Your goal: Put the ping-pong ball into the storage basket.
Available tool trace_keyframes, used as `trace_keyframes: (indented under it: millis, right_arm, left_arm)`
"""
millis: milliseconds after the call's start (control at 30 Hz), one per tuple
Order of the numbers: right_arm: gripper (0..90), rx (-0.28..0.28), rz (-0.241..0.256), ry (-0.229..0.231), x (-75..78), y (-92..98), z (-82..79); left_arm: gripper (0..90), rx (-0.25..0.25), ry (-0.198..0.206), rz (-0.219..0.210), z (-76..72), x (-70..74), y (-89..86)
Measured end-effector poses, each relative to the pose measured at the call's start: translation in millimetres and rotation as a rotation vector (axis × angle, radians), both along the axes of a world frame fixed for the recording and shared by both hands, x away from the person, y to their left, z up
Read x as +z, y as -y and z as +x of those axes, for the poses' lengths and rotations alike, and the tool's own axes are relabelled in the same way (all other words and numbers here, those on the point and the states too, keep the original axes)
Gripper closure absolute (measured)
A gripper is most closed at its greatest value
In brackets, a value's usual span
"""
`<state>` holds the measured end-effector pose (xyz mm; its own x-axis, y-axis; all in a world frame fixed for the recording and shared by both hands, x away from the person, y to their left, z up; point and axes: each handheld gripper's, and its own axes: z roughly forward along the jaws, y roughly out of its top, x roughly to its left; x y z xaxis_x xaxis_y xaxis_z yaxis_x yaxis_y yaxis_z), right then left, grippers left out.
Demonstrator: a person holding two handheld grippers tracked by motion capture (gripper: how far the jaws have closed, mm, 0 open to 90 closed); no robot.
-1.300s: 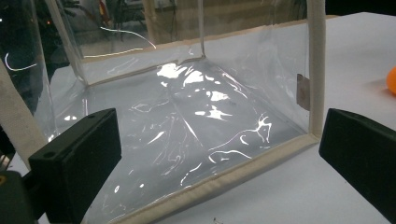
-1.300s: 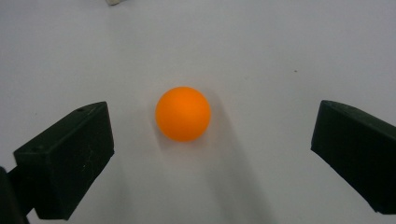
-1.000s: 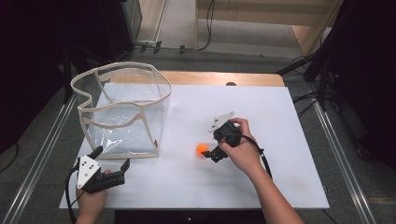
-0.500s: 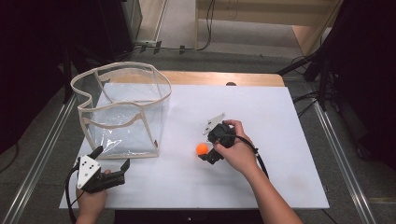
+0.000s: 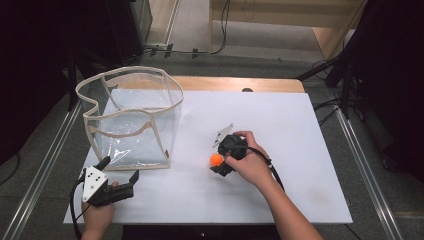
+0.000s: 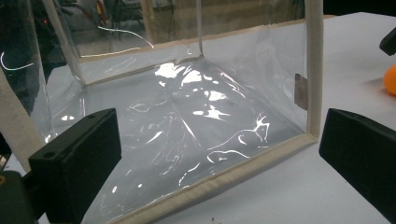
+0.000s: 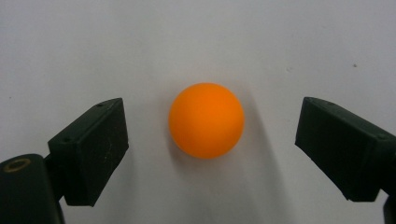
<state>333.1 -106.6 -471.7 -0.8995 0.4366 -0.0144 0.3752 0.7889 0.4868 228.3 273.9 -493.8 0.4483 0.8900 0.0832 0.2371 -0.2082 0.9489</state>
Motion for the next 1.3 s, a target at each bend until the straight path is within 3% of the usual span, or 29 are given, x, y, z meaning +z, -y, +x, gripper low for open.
trace_keyframes:
  millis: [67, 367, 567, 767, 967, 1167, 1300]
  right_arm:
    - [8.1, 0.008, -0.008, -0.003, -0.9, -1.4, 0.7]
    - [24.7, 0.022, -0.04, -0.016, -5.4, -6.9, 2.6]
    - [36.1, 0.001, -0.06, -0.03, -6.1, -8.1, 2.6]
    - [38.6, 0.008, -0.06, -0.05, -9.0, -10.2, 3.6]
    - [46.6, 0.022, -0.07, -0.035, -11.0, -13.2, 4.0]
    - [47.2, 0.024, -0.095, -0.024, -9.9, -15.0, 3.1]
    - [47.3, 0.018, -0.083, -0.028, -7.7, -14.5, 2.8]
  left_arm:
    - [0.0, 0.0, 0.0, -0.001, 0.0, 0.0, 0.0]
    - [0.0, 0.001, 0.002, 0.0, 0.0, 0.1, -0.2]
    - [0.0, 0.0, 0.002, 0.001, -0.1, 0.0, 0.0]
    - [0.0, 0.0, 0.001, 0.001, 0.0, 0.0, 0.0]
    - [0.0, 0.0, 0.001, 0.001, -0.1, 0.0, 0.2]
    - [0.0, 0.002, 0.002, 0.001, -0.1, -0.1, 0.5]
    - [0.0, 0.003, 0.001, 0.003, 0.1, -0.1, 0.4]
